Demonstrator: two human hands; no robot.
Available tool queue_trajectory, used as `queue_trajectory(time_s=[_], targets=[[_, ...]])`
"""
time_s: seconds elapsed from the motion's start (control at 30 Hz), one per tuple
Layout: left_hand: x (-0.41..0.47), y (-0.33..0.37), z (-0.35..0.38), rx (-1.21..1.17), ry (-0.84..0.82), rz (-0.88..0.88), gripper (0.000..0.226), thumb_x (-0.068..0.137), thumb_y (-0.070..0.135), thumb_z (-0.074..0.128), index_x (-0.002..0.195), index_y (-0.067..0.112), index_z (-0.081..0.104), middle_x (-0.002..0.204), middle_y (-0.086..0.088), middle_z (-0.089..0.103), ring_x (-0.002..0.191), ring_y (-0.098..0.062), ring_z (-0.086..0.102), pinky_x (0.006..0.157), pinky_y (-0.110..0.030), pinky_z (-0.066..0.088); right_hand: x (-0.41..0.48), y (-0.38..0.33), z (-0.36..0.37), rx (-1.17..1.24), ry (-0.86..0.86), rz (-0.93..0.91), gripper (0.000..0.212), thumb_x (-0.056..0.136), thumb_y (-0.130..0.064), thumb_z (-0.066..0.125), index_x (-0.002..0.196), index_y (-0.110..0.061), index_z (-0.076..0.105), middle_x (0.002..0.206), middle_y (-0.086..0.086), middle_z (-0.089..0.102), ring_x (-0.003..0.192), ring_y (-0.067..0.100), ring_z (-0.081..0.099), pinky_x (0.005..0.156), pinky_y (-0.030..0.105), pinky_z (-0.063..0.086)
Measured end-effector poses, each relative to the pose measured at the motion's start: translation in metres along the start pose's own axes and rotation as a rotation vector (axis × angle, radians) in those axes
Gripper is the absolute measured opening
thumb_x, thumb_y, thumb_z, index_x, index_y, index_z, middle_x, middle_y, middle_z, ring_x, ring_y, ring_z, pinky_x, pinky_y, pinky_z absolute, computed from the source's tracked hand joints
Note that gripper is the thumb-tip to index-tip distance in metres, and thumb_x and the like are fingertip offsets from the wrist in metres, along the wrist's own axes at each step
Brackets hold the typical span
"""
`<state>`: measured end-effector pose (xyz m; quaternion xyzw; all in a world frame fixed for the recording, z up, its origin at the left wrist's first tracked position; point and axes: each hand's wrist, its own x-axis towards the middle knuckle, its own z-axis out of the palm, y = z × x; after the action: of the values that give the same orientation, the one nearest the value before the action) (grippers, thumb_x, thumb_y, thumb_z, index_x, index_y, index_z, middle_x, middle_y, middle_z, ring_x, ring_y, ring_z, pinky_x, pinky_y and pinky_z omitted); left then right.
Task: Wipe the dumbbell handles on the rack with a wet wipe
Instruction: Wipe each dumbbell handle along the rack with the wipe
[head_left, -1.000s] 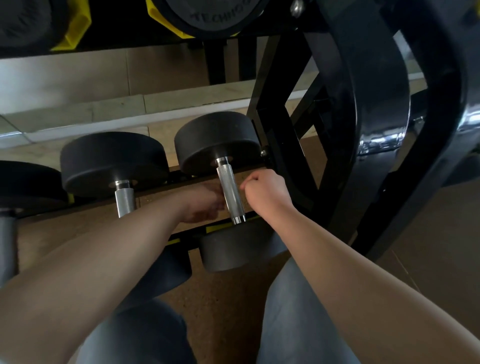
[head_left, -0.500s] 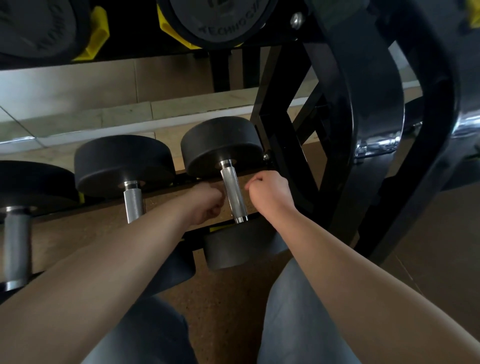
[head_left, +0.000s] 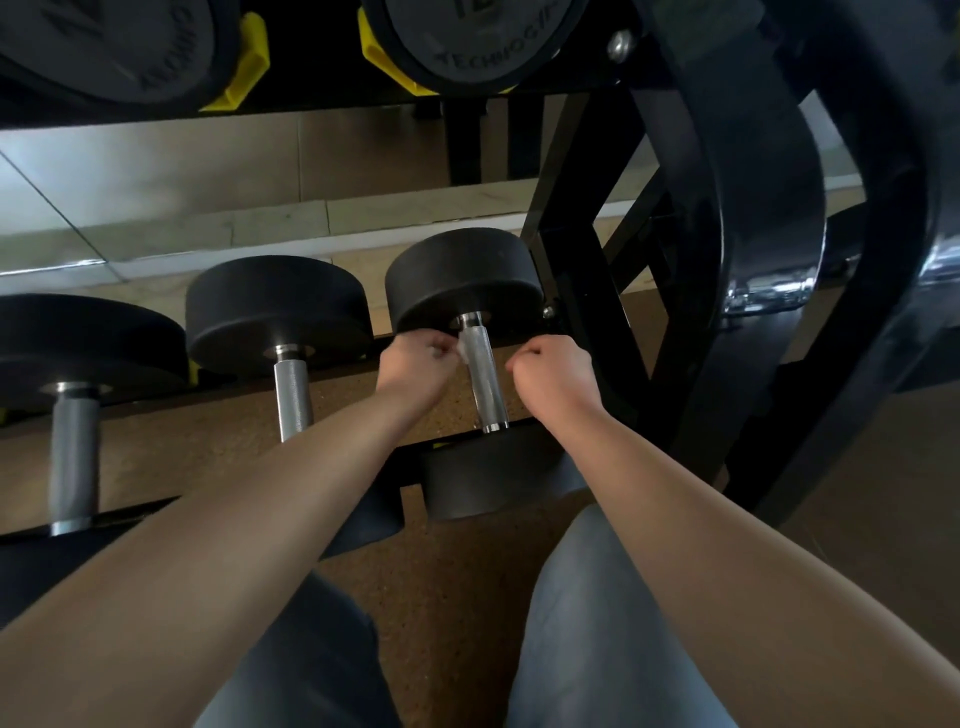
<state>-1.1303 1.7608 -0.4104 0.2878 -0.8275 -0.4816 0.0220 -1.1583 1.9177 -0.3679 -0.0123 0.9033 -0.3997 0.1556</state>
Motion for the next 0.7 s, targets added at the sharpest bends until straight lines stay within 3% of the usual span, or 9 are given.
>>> queue_trajectory(time_s=[0.1,0.27,0.4,0.47,0.57,0.63,0.7], targets=[[-0.015,-0.010,0.002,0.203,-0.068,0.113,0.010,0.096,0.034,0.067,0.104,0.028,0.068,0.101,0.011,0.058,0.079,0.004,0.050,0.063,-0.014,0.037,-0.001,0.001,0.000,0.000,0.003,-0.007,0.023,0.096,-0.011,0.052,0.094,-0.017,0.073,0.092,0.004,0.072,0.085,0.022,0.070,0.071,0.032,0.059],[-0.029,-0.010,-0.007,0.437,-0.319,0.266,0.013,0.092,0.034,0.073,0.092,0.038,0.061,0.104,0.017,0.058,0.102,-0.002,0.056,0.083,-0.020,0.040,-0.001,0.002,0.000,0.008,0.001,-0.018,0.021,0.095,-0.013,0.052,0.091,-0.017,0.073,0.088,0.005,0.072,0.081,0.025,0.071,0.069,0.037,0.061],[-0.023,-0.004,0.001,0.360,-0.168,0.302,0.011,0.092,0.033,0.072,0.093,0.037,0.061,0.100,0.015,0.062,0.089,0.003,0.057,0.067,-0.011,0.039,0.002,0.005,0.000,0.006,-0.003,-0.014,0.020,0.094,-0.014,0.053,0.091,-0.017,0.073,0.087,0.006,0.072,0.080,0.026,0.072,0.069,0.039,0.062],[-0.011,0.010,0.003,0.321,-0.051,0.359,0.002,0.096,0.030,0.068,0.098,0.028,0.067,0.098,0.010,0.066,0.084,0.000,0.059,0.065,-0.013,0.041,0.004,0.005,0.000,0.000,-0.012,-0.015,0.020,0.094,-0.014,0.053,0.089,-0.018,0.072,0.087,0.006,0.071,0.076,0.023,0.070,0.064,0.035,0.060],[0.001,0.024,-0.001,0.370,0.050,0.444,0.014,0.099,0.027,0.061,0.097,0.019,0.072,0.089,0.006,0.065,0.081,-0.009,0.061,0.068,-0.021,0.045,0.005,0.004,0.001,-0.004,-0.007,-0.021,0.018,0.093,-0.015,0.055,0.088,-0.017,0.072,0.087,0.007,0.071,0.076,0.025,0.070,0.066,0.037,0.061],[-0.001,0.019,-0.002,0.463,0.006,0.505,0.012,0.099,0.029,0.060,0.092,0.024,0.068,0.086,0.009,0.063,0.081,-0.009,0.064,0.070,-0.022,0.048,0.004,0.005,0.003,0.013,-0.001,-0.021,0.018,0.093,-0.014,0.054,0.086,-0.016,0.071,0.085,0.008,0.071,0.068,0.023,0.065,0.059,0.035,0.056],[-0.009,0.006,-0.001,0.551,-0.156,0.543,0.006,0.098,0.032,0.063,0.099,0.029,0.068,0.095,0.011,0.067,0.087,-0.003,0.064,0.076,-0.021,0.052,0.006,0.006,0.003,0.013,0.008,-0.023,0.020,0.093,-0.013,0.053,0.083,-0.017,0.070,0.082,0.007,0.069,0.063,0.018,0.060,0.053,0.031,0.048]])
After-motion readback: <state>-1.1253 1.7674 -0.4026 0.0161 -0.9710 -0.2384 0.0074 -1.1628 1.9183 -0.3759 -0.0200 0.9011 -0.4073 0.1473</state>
